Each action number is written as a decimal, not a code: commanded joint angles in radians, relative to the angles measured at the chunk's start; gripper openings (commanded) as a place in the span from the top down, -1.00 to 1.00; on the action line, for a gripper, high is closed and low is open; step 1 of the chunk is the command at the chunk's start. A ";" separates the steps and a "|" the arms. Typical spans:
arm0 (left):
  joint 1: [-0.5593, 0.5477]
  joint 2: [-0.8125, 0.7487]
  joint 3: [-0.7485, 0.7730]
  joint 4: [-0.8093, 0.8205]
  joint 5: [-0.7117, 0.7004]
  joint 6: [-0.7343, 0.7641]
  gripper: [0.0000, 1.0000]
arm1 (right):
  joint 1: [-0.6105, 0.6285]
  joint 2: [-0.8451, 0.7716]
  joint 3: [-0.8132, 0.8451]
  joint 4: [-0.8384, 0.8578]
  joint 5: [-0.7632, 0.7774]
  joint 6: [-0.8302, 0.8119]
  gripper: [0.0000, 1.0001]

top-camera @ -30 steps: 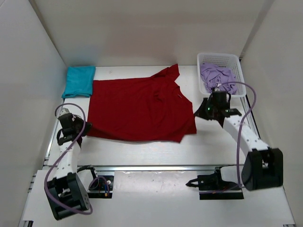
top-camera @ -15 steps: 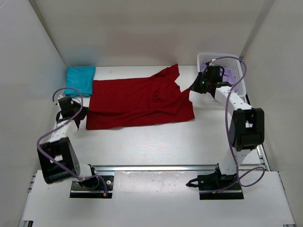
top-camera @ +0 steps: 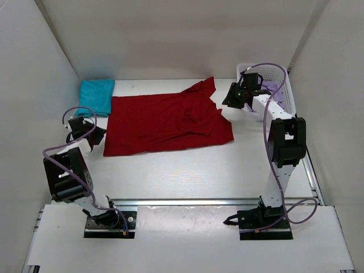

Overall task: Fold and stack the t-shirts
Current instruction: Fold the flattened tshirt in 1/3 of the way

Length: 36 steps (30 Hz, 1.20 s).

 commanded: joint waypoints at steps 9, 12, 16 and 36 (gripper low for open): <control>-0.006 -0.435 -0.365 0.005 -0.011 -0.037 0.15 | 0.016 -0.504 -0.622 0.328 0.031 0.096 1.00; -0.008 -0.474 -0.435 0.005 0.023 -0.037 0.17 | -0.010 -0.602 -0.801 0.379 0.059 0.114 1.00; -0.009 -0.471 -0.460 0.028 0.047 -0.060 0.17 | -0.074 -0.595 -0.918 0.437 -0.022 0.125 0.37; 0.002 -0.443 -0.497 0.061 -0.017 -0.083 0.09 | -0.096 -0.283 -0.812 0.552 -0.106 0.192 0.99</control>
